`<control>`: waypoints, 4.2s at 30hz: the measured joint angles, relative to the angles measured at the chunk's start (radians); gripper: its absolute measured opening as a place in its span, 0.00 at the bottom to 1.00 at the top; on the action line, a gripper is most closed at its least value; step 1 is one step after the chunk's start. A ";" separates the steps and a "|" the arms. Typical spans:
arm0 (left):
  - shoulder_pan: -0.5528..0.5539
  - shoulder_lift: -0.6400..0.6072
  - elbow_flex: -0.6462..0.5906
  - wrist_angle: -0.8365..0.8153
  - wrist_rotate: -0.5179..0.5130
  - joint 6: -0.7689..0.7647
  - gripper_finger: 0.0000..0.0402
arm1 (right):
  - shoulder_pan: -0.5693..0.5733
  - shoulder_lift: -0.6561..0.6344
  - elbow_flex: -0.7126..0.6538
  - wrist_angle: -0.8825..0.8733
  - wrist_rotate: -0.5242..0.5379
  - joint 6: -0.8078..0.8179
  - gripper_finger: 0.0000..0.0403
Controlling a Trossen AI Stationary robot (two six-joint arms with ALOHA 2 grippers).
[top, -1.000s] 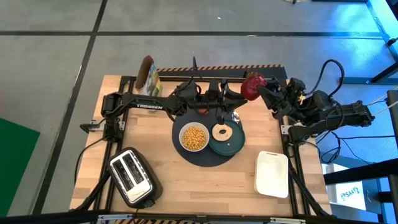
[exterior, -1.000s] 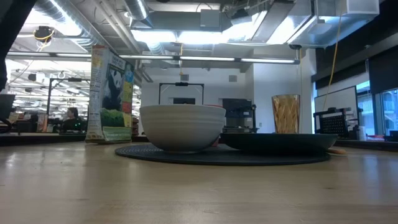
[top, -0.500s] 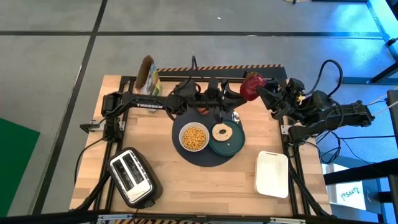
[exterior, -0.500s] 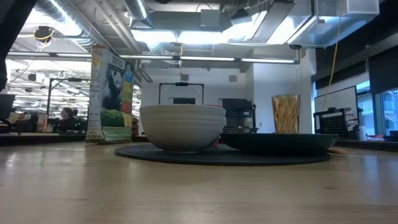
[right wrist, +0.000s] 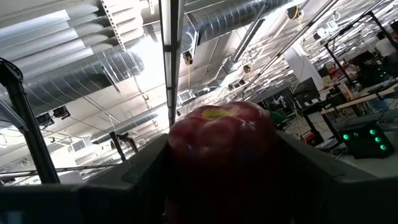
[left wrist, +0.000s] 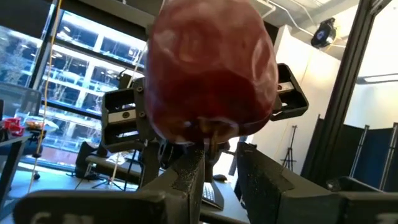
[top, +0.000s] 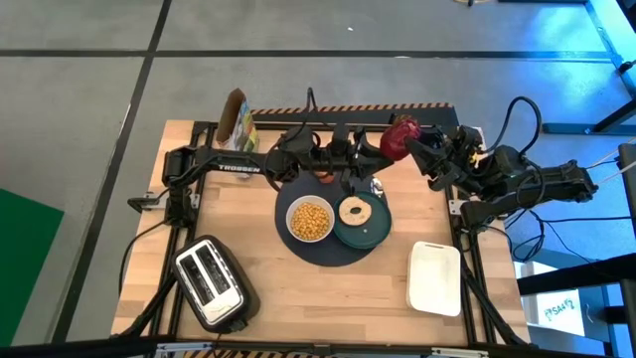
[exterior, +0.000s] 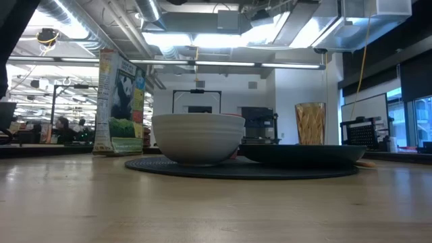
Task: Arrange a breakfast setting
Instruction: Put the apple on the plate, then return to Home Position
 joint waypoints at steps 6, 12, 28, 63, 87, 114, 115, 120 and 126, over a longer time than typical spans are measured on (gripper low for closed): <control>0.000 0.000 0.000 0.001 -0.004 0.002 0.22 | 0.000 0.005 0.000 0.001 0.001 -0.007 0.58; 0.000 0.000 0.000 0.001 -0.022 0.003 0.19 | 0.000 0.005 0.000 0.001 0.001 -0.007 0.58; 0.019 -0.015 0.000 -0.092 0.038 -0.004 0.01 | 0.000 -0.014 0.001 -0.085 -0.019 0.021 0.62; -0.020 0.060 0.000 -1.184 0.113 0.116 0.00 | 0.000 -0.207 0.000 -0.591 0.157 0.088 0.92; -0.148 0.228 0.000 -1.068 -0.074 0.126 0.05 | 0.000 -0.170 0.000 -0.647 0.105 0.194 0.92; 0.105 -0.110 0.002 -1.226 -0.208 0.172 0.32 | 0.000 -0.118 0.000 -1.374 0.138 0.760 0.92; 0.138 -0.113 0.002 -1.229 -0.217 0.184 0.32 | 0.000 -0.116 0.000 -1.374 0.137 0.760 0.92; 0.282 -0.092 0.001 -1.281 -0.208 0.209 0.32 | 0.000 -0.089 0.000 -1.369 0.124 0.762 0.92; 0.328 -0.066 -0.001 -1.308 -0.168 0.179 0.32 | -0.006 -0.022 -0.006 -1.581 0.068 0.857 0.92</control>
